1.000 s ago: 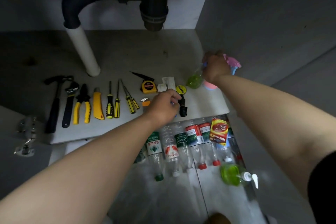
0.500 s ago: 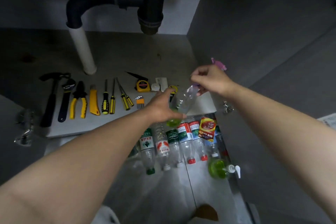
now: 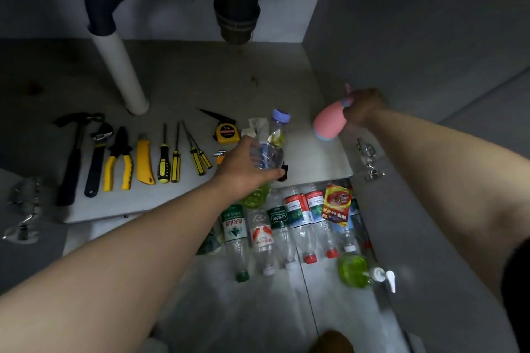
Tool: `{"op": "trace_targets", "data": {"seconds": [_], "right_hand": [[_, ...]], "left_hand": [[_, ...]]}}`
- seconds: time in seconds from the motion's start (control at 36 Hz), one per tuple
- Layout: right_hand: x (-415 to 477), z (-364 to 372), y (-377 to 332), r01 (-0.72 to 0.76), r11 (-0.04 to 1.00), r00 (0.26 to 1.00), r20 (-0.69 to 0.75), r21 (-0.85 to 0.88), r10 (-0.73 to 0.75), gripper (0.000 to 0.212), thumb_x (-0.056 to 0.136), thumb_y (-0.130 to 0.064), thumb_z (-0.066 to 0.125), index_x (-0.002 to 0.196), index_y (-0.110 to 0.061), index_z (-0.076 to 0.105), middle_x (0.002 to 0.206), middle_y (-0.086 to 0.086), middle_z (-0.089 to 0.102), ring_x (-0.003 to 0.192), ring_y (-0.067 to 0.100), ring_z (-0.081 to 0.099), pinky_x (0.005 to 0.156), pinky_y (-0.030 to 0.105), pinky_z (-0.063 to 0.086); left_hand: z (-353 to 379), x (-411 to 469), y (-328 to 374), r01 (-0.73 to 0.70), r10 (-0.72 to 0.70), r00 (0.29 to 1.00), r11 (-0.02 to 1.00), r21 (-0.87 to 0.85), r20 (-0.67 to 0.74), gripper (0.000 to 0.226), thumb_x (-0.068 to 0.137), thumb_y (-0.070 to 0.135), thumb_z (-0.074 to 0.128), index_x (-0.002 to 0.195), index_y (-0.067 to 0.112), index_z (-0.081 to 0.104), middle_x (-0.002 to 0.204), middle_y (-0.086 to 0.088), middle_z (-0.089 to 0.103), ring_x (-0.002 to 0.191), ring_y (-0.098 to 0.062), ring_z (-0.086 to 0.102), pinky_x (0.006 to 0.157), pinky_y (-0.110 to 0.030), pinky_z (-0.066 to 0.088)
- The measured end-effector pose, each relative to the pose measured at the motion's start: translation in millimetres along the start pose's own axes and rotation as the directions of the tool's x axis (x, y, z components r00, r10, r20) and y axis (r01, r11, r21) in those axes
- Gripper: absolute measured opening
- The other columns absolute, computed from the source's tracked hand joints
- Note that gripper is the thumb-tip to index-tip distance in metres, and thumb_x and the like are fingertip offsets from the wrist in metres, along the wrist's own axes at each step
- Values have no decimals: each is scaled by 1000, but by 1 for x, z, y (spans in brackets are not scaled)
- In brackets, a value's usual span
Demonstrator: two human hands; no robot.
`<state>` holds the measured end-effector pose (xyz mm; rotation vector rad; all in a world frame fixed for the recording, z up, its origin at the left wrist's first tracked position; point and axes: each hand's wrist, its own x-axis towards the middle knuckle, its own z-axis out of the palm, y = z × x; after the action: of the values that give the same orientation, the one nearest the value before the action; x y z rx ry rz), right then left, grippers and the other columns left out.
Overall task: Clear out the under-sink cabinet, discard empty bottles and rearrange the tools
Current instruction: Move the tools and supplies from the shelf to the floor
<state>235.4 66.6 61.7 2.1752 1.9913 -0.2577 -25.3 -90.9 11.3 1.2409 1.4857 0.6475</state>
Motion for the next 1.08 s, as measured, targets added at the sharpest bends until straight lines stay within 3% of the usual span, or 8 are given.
{"op": "trace_targets", "data": {"seconds": [0.22, 0.31, 0.42, 0.56, 0.67, 0.81, 0.92, 1.08], "right_hand": [[-27, 13, 7, -1, 988, 980, -195, 156, 32, 28, 95, -19, 61, 119, -11, 71, 123, 23, 66, 113, 38, 64, 97, 40, 53], [-59, 10, 11, 20, 969, 978, -208, 247, 33, 32, 100, -38, 53, 108, -15, 73, 110, 24, 69, 101, 41, 68, 88, 41, 56], [-113, -2, 22, 169, 946, 983, -121, 276, -141, 18, 92, -20, 61, 109, -21, 68, 111, 8, 72, 107, 33, 66, 87, 31, 52], [-190, -2, 40, 238, 940, 965, 48, 245, -257, 58, 85, -8, 62, 139, -18, 44, 120, 19, 65, 110, 37, 62, 87, 33, 49], [-239, 23, 62, 258, 952, 954, 110, 163, -277, 30, 85, -12, 62, 114, -10, 67, 111, 14, 71, 105, 32, 66, 77, 26, 43], [-273, 73, 91, 167, 975, 955, 222, 146, -197, 5, 83, -14, 61, 83, -16, 66, 90, 11, 72, 89, 32, 67, 67, 26, 39], [-286, 114, 107, 4, 969, 968, 242, 247, -66, 25, 85, -21, 66, 64, -21, 53, 73, -1, 62, 77, 22, 65, 64, 23, 36], [-291, 147, 111, -163, 948, 952, 294, 273, 79, 12, 81, -26, 74, 83, -19, 65, 94, 9, 71, 84, 28, 67, 69, 33, 52]], "left_hand": [[5, -20, -4, 14, -13, 998, 999, -34, 54, 68, 78, 23, 86, 127, 35, 41, 114, 13, 60, 98, 3, 59, 77, -17, 48], [7, -32, 0, 16, -15, 997, 1000, -13, 80, 70, 77, 22, 86, 128, 35, 41, 113, 9, 63, 97, -1, 62, 71, -20, 47], [8, -53, 11, -18, 10, 989, 999, 52, 147, 70, 76, 25, 88, 125, 35, 39, 107, 10, 65, 94, -2, 63, 67, -20, 45], [8, -84, 20, -85, 16, 960, 968, 237, 278, 72, 73, 38, 89, 129, 37, 43, 116, 8, 63, 101, -7, 62, 73, -17, 44], [10, -103, 17, -109, -17, 919, 949, 296, 393, 89, 74, 37, 90, 145, 32, 36, 125, 9, 55, 112, -14, 59, 79, -13, 42], [18, -110, 7, -104, -38, 904, 946, 306, 426, 96, 73, 36, 91, 150, 29, 35, 139, 3, 51, 119, -20, 56, 101, -33, 48], [22, -107, -2, -94, -62, 901, 939, 332, 430, 96, 72, 41, 91, 149, 30, 35, 132, 0, 55, 115, -18, 58, 101, -36, 51], [33, -102, -5, -108, -58, 902, 929, 354, 427, 88, 76, 42, 88, 146, 30, 36, 131, 0, 56, 120, -22, 57, 104, -42, 51]]}}
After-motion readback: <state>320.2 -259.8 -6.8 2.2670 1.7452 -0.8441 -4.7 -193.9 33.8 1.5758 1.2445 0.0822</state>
